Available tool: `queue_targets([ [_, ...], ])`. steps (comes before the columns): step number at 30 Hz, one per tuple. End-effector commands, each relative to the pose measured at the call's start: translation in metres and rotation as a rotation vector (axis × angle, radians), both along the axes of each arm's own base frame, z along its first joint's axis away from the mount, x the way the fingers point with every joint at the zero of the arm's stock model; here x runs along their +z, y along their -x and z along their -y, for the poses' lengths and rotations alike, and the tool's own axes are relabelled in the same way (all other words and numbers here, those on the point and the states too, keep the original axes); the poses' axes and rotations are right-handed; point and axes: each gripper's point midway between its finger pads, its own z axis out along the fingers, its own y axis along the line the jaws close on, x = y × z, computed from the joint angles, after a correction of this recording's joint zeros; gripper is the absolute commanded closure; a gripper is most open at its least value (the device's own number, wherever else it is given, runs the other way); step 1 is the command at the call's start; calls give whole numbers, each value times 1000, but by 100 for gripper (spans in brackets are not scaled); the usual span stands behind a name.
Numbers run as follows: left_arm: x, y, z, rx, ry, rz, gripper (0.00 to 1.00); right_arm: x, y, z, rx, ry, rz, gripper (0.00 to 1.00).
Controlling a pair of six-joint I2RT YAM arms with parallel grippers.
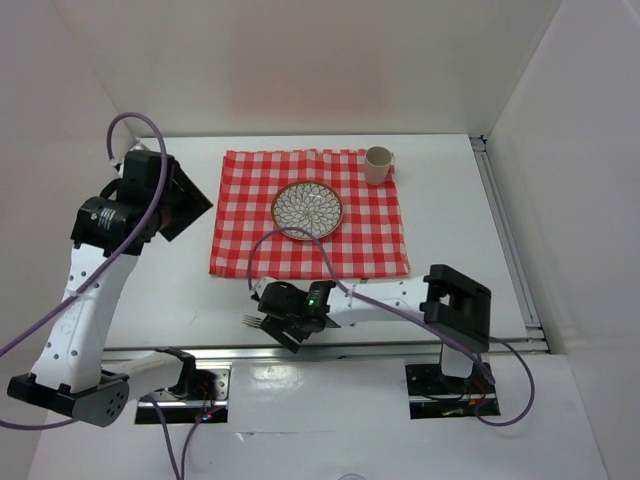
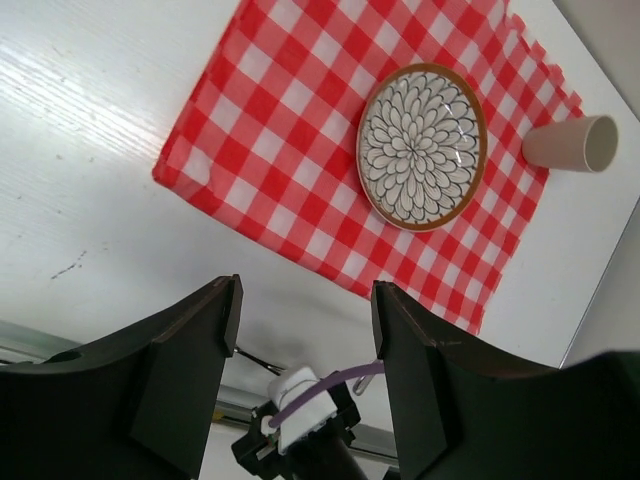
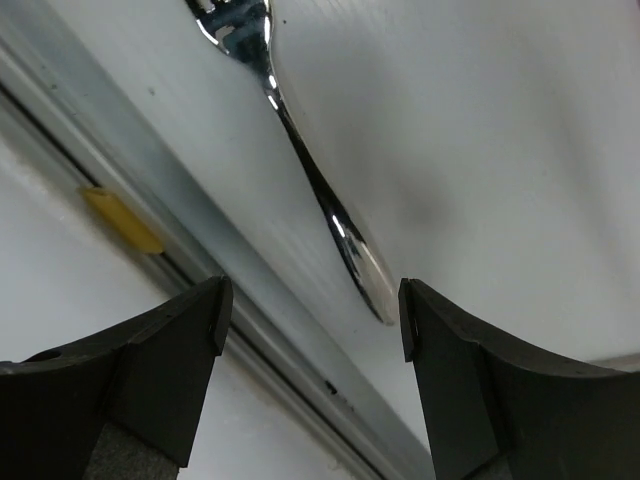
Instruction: Set the dinner table for one person
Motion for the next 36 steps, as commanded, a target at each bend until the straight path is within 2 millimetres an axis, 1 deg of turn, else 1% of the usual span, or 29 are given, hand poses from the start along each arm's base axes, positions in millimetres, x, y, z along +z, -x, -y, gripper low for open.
queue_targets([
  [1,-4,8,-10,-59,-27,-26,29,16,-20,-37,50,-84,86,21],
  [2,-7,8,-12,-53,-21,-36,29,15,-21,-41,50,-83,85,21],
  [3,-10,6,-17,-43,-25,-40,29,7,-21,-44,63,-78,80,22],
  [4,-15,5,-18,-50,-20,-51,29,2,-24,-42,67,-67,73,22],
  [5,-16,8,-20,-44,-12,-50,29,3,-24,-48,72,-85,69,24],
  [6,-17,5,-26,-33,-12,-46,29,-2,-28,-48,63,-80,68,26],
  [7,-17,5,-26,-44,-6,-37,29,2,-31,-52,66,-98,69,26],
  [8,-21,6,-28,-38,-1,-49,29,-2,-29,-53,75,-94,52,27],
  [9,-19,3,-32,-29,-1,-40,29,-1,-35,-53,61,-102,56,27],
  [10,-20,5,-34,-24,6,-40,29,-4,-33,-56,77,-107,49,28],
  [12,-19,3,-37,-30,1,-30,29,-4,-43,-52,54,-110,43,30],
  [13,-19,3,-41,-17,11,-30,29,-7,-44,-53,63,-107,47,30],
  [14,-19,3,-42,-25,12,-30,29,-8,-44,-53,66,-114,28,33],
  [15,-20,0,-45,-23,3,-31,29,-12,-46,-51,72,-104,22,34],
  [16,-20,-1,-48,-12,14,-30,29,-17,-46,-51,72,-94,18,36],
  [17,-20,-1,-52,-9,7,-31,29,-17,-45,-51,86,-95,15,37],
  [18,-18,-2,-51,-20,15,-21,29,-21,-45,-50,86,-85,11,38],
  [19,-21,-4,-56,-2,23,-31,29,-21,-43,-51,102,-87,3,40],
  [21,-20,-4,-58,-15,27,-30,29,-25,-40,-51,110,-84,-13,40],
  [23,-19,-5,-65,1,27,-20,29,-29,-37,-51,115,-80,-27,40],
  [24,-21,-7,-66,0,38,-27,29,-29,-36,-52,120,-83,-34,41],
  [25,-17,-7,-64,-17,36,-17,29,-36,-34,-48,119,-67,-42,43],
  [26,-16,-9,-69,-2,35,-8,29,-35,-35,-50,120,-75,-38,47],
  [27,-16,-9,-70,0,43,-6,29,-39,-35,-49,119,-67,-42,50],
  [29,-15,-9,-71,-4,42,-6,29,-39,-35,-49,119,-67,-42,55],
  [30,-15,-9,-69,-10,49,-5,29,-40,-38,-50,114,-62,-32,65],
  [33,-13,-10,-72,-4,61,9,29,-37,-39,-50,109,-53,-27,79],
  [34,-10,-13,-71,-13,68,14,29,-34,-42,-50,103,-46,-17,88],
  [36,-5,-15,-72,-11,70,35,29,-23,-45,-52,106,-50,-2,97],
])
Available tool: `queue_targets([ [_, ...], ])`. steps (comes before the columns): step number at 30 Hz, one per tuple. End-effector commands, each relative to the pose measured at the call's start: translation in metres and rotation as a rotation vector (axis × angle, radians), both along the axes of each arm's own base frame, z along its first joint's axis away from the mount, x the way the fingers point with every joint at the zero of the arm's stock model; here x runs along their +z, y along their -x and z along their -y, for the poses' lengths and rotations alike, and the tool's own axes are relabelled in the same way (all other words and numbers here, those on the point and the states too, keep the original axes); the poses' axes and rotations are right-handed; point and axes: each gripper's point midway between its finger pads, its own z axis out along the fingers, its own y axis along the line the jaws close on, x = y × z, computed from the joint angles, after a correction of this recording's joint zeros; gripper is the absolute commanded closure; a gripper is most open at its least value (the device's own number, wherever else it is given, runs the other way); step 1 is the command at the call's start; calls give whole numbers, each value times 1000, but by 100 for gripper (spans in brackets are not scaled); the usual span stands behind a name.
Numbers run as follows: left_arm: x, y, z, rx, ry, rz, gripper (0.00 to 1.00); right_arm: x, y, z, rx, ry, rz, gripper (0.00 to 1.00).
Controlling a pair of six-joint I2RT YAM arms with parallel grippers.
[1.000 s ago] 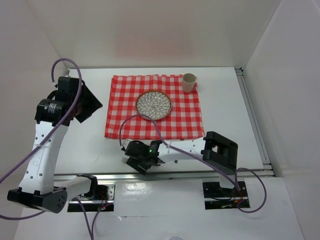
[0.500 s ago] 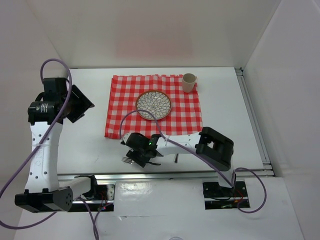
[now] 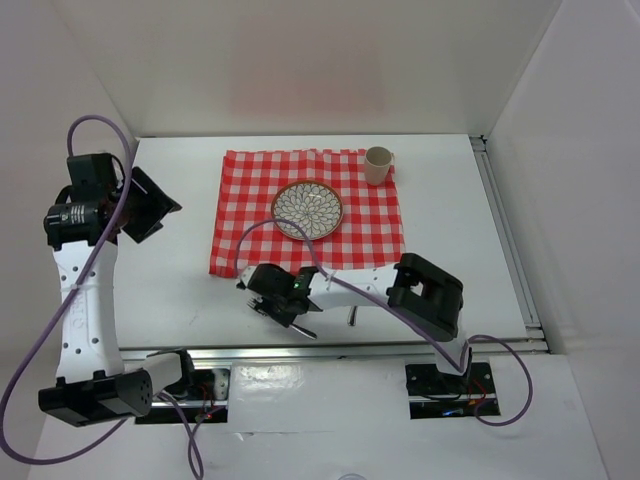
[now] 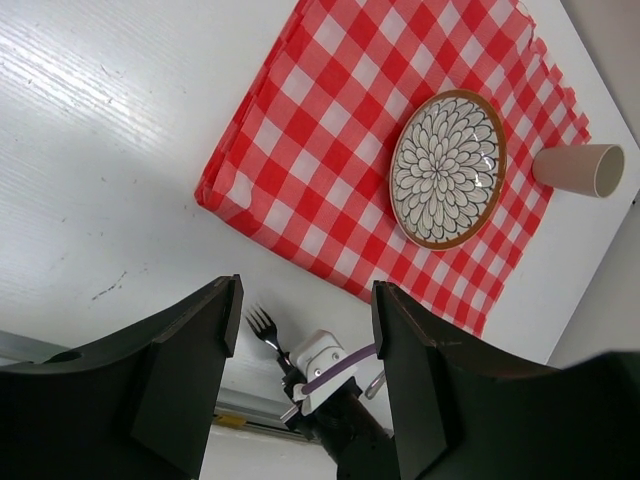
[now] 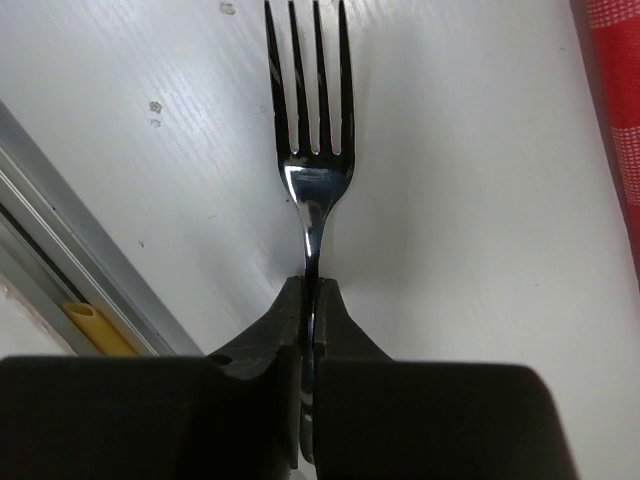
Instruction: Set the dinner table for one person
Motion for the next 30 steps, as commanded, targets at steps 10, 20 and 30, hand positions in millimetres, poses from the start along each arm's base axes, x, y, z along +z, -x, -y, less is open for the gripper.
queue_targets([
  [10,36,-13,3,-38,35,120,29,105,-61,-29,-201,-164,88,100],
  [20,53,-4,3,3,36,182,29,144,-201,-58,-781,-485,-88,100],
  [30,29,-4,6,-18,58,133,29,117,-281,-93,-975,-671,-134,100],
])
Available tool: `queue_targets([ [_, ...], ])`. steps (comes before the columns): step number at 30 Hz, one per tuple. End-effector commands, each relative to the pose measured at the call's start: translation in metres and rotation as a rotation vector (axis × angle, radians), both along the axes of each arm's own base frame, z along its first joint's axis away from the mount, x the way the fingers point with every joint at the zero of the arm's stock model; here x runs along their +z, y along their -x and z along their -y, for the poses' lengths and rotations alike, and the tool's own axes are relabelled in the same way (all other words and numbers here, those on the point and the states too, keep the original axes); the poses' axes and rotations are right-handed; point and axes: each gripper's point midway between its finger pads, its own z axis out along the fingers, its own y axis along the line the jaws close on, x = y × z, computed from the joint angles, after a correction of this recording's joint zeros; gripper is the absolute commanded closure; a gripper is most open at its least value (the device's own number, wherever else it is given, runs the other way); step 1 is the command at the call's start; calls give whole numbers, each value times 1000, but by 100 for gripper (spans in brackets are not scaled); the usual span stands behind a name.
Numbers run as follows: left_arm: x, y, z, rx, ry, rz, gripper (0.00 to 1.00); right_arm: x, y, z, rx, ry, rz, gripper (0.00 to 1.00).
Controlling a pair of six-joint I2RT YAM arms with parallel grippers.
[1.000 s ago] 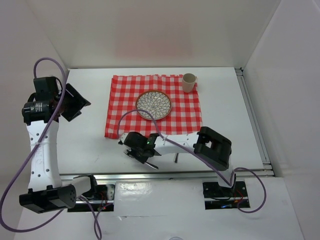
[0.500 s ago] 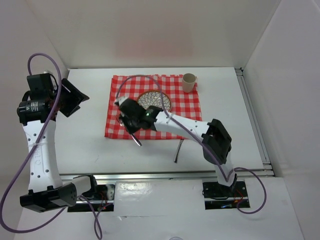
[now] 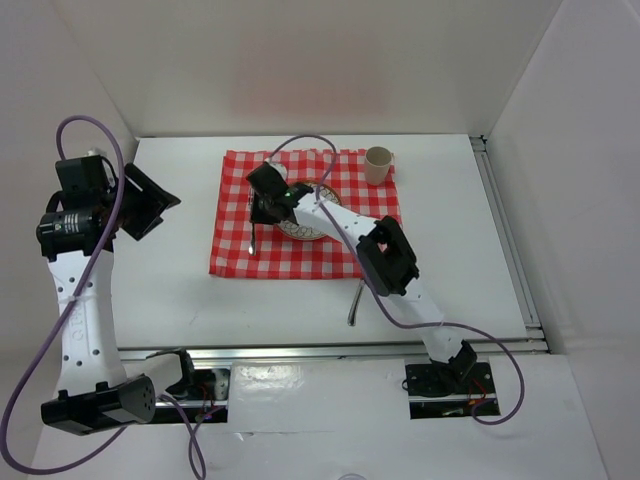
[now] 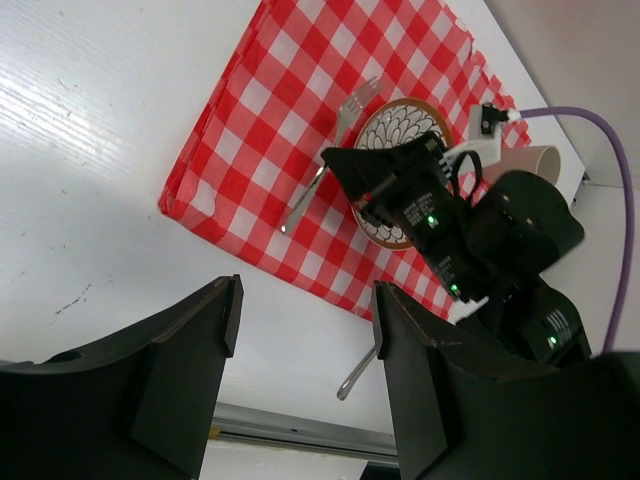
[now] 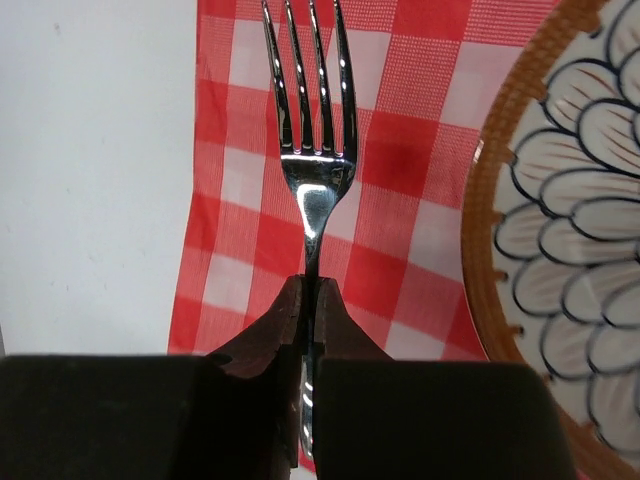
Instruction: Set the dinner table for one person
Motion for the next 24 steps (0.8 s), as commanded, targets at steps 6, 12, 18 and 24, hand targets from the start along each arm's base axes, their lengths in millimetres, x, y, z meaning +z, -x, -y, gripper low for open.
queue_targets([
  [6,1,-4,1,-3,13,18,29,12,-43,-26,-137,-190,23,100],
  [12,-7,-4,-1,-2,4,-1,29,-2,-57,-23,-149,-206,28,100],
  [18,-9,-5,-2,-8,0,-10,29,-18,-66,-22,-130,-206,18,100],
  [24,-10,-9,-3,-8,0,-10,29,-28,-70,-19,-119,-187,10,100],
])
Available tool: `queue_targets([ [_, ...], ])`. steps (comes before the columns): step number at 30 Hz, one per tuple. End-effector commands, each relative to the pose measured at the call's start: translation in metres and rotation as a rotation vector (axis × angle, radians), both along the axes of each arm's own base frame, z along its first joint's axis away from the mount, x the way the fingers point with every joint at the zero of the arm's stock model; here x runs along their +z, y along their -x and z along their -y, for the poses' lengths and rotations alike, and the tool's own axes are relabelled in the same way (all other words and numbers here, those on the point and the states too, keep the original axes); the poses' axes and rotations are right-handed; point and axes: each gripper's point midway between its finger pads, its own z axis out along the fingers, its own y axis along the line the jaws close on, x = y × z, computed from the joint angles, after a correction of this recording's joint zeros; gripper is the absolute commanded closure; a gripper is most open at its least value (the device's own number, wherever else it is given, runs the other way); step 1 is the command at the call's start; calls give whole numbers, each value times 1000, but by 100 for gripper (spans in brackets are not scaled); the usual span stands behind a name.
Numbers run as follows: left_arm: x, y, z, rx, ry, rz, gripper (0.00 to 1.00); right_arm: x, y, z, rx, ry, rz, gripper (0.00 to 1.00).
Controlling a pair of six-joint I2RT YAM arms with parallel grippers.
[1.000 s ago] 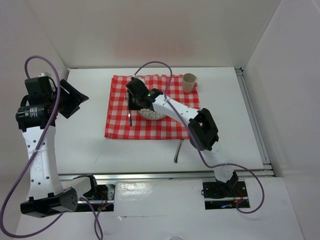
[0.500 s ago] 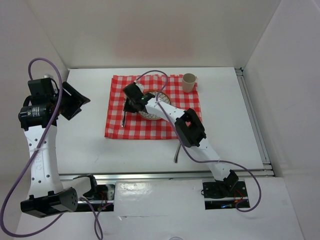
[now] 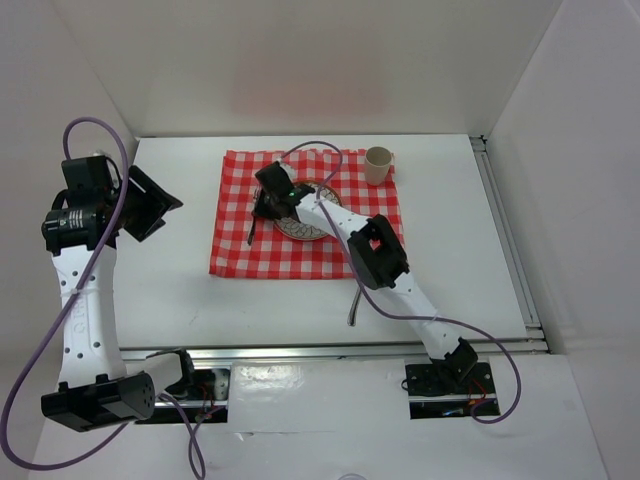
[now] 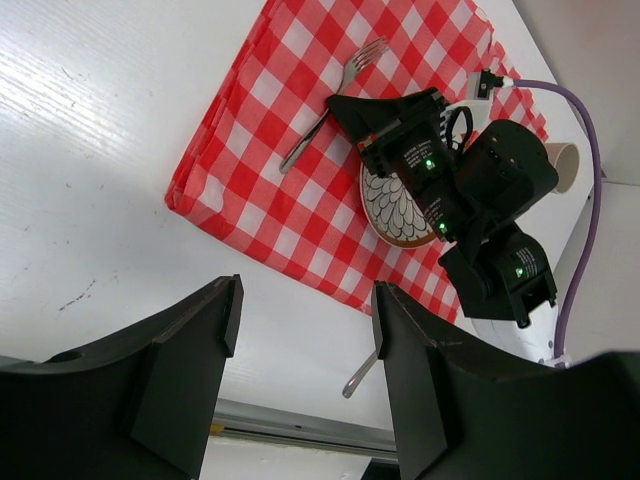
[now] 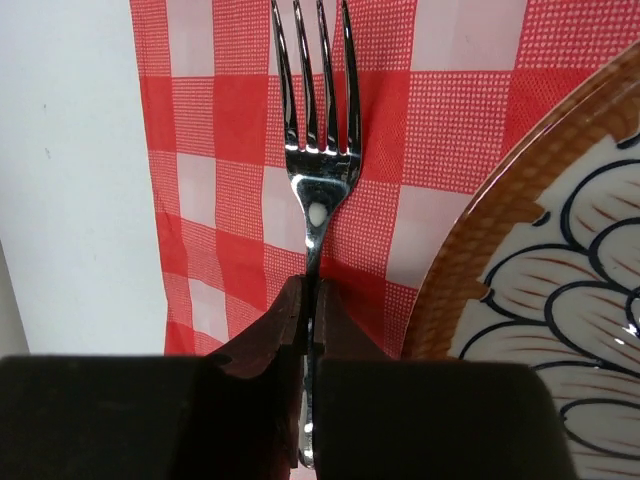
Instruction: Set the dinner table for one person
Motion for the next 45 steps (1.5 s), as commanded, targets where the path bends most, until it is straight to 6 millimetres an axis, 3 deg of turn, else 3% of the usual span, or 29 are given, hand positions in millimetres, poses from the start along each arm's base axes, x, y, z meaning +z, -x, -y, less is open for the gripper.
queue_targets([
  [1,6,-5,-2,-5,-8,32,29,20,-12,-6,10,-38,61,99],
  [2,3,-5,-2,-5,-6,23,29,26,-12,-7,10,-44,68,92],
  [3,3,-5,-2,-5,-6,23,29,26,-12,-7,10,-44,68,73],
  [4,3,-5,-2,-5,-6,23,29,21,-11,-5,10,-37,60,64],
  [5,3,-5,-2,-5,-6,23,29,31,-13,-7,10,-52,77,58],
  [7,3,-5,-2,-5,-6,23,29,33,-14,-8,16,-54,90,48],
  [13,5,-3,0,-12,-2,33,29,61,-5,-16,39,-76,122,44],
  [17,9,-3,2,-25,-6,44,29,97,2,-24,57,-97,187,44],
  [18,9,-3,2,-25,-6,44,29,114,6,-27,60,-101,218,44],
  [21,9,-3,3,-32,0,46,29,131,9,-22,40,-89,247,44],
  [22,13,-3,3,-32,-2,55,29,151,14,-22,43,-96,272,42],
  [25,13,-3,3,-38,-9,55,29,162,19,-11,19,-52,293,41],
  [26,15,-1,5,-44,-6,65,29,180,19,-2,-9,-50,315,41],
  [27,15,-1,5,-45,-6,66,29,181,26,0,-6,-22,319,41],
  [28,15,-1,5,-45,-6,66,29,201,40,9,-6,-3,331,41],
  [30,17,-3,7,-54,-1,76,29,210,50,34,-59,78,349,41],
  [31,14,-2,7,-54,2,68,29,184,67,49,-54,174,315,41],
  [32,12,-4,8,-67,4,61,29,202,80,79,-88,216,318,41],
  [33,12,-4,8,-68,4,61,29,194,95,95,-103,264,296,41],
  [34,10,-5,12,-84,10,63,29,150,115,125,-135,352,201,37],
  [35,6,-5,12,-84,14,51,29,160,137,155,-159,372,168,35],
  [36,2,-6,11,-83,15,48,29,147,153,174,-215,362,92,32],
  [37,3,-6,14,-92,23,50,29,108,181,203,-212,444,-2,29],
  [38,2,-3,17,-102,23,50,29,115,201,223,-228,423,-30,25],
  [40,-1,-4,17,-102,24,47,29,94,232,241,-254,392,-128,23],
  [41,-3,-5,18,-108,30,47,29,67,254,262,-260,442,-193,23],
  [42,-4,-5,18,-109,30,47,29,69,265,266,-262,399,-215,25],
  [43,-4,-5,18,-109,30,47,29,57,273,273,-255,411,-233,25],
  [45,-3,-5,22,-124,36,49,29,54,272,268,-239,373,-219,28],
])
